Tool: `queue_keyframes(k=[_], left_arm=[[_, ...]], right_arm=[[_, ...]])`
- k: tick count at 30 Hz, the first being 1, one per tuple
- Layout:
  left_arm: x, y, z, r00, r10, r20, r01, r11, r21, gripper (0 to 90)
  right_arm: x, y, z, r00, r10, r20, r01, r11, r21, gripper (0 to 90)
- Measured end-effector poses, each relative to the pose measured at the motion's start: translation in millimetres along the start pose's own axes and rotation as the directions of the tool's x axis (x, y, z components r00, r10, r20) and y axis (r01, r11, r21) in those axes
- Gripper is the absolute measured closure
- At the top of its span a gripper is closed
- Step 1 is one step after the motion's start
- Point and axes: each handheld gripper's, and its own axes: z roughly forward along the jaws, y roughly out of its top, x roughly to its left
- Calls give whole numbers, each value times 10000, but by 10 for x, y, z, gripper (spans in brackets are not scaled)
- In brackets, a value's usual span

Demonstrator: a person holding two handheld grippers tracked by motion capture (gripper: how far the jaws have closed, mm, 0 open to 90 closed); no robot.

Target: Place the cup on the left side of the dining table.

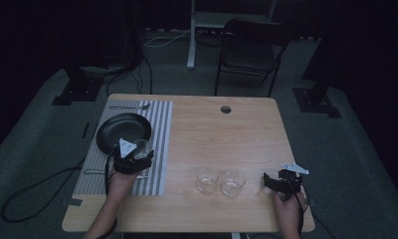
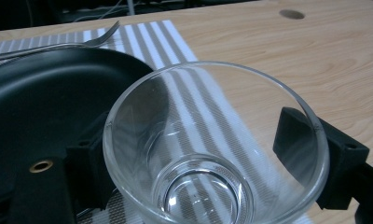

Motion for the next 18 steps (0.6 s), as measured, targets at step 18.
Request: queue_keyframes(k=[18], left_arm=[[38, -196, 66, 9998, -181, -30, 183, 9972, 730, 95]], right_arm=[[0, 0, 0, 10000, 5, -1, -5, 10000, 1, 120]])
